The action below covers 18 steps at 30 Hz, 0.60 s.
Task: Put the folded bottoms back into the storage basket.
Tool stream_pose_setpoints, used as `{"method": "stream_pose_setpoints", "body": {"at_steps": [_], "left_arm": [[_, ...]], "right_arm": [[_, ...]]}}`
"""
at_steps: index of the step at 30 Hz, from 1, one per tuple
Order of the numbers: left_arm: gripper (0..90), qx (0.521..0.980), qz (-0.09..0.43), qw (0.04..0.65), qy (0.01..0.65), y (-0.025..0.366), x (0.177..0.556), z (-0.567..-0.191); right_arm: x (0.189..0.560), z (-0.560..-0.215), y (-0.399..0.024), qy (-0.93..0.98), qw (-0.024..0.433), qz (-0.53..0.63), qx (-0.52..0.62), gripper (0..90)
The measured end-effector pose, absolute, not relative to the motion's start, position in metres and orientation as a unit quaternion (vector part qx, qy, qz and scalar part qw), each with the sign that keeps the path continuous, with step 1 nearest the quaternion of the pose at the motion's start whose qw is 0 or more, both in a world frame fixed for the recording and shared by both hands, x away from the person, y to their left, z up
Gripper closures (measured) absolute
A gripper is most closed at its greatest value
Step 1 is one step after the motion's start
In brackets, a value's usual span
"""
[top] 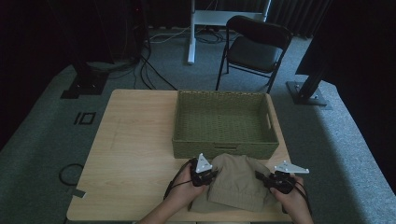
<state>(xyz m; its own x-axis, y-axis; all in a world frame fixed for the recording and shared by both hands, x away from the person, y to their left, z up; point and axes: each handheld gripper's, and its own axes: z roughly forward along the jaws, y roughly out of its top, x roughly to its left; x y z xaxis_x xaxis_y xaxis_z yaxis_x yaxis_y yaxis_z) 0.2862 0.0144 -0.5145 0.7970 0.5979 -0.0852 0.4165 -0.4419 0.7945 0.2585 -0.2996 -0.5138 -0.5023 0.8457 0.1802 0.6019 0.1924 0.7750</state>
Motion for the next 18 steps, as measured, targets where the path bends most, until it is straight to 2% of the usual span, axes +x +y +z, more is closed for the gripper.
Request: {"method": "stream_pose_setpoints", "body": {"at_steps": [18], "left_arm": [[81.1,0.831,0.134,0.46,0.283,0.042,0.283,-0.46]], "right_arm": [[0.259,-0.457,-0.286,0.752,0.17,0.469,0.431,78.8]]}}
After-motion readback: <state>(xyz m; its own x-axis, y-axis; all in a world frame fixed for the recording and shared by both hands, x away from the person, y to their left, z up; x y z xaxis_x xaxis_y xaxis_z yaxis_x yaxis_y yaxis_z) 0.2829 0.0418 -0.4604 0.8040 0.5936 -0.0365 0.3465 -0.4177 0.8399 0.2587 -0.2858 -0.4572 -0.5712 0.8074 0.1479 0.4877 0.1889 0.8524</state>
